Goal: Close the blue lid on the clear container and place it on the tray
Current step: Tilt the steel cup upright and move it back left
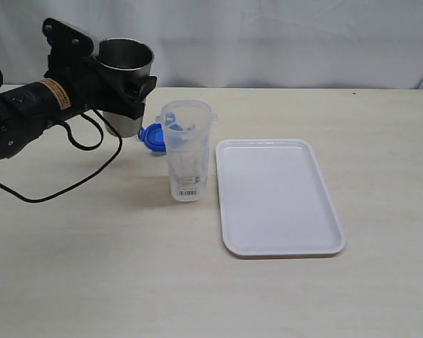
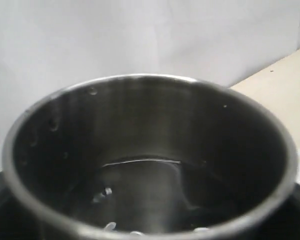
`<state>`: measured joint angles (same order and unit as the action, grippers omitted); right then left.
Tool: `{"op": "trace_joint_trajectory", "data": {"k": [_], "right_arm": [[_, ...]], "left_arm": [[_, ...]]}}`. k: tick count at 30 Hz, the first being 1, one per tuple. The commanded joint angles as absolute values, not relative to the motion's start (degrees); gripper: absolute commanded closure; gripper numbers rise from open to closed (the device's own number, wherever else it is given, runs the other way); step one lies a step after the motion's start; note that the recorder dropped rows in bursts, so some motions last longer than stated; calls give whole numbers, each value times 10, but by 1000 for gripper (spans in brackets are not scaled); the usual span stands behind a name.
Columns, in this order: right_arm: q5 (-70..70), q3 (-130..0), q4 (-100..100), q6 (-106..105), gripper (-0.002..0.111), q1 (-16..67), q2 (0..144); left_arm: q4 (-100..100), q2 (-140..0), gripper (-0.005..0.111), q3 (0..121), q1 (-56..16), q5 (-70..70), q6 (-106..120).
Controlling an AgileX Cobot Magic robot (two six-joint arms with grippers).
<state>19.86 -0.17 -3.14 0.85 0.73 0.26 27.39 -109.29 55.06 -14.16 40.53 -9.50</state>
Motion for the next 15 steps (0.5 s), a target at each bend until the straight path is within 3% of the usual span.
{"op": "trace_joint_trajectory", "data": {"k": [1, 15], "right_arm": [[192, 0, -32, 4, 104, 8, 0], [192, 0, -32, 4, 104, 8, 0]], "left_arm": [[270, -1105, 107, 561, -105, 485, -203], [360, -1137, 107, 618, 7, 481, -255]]}}
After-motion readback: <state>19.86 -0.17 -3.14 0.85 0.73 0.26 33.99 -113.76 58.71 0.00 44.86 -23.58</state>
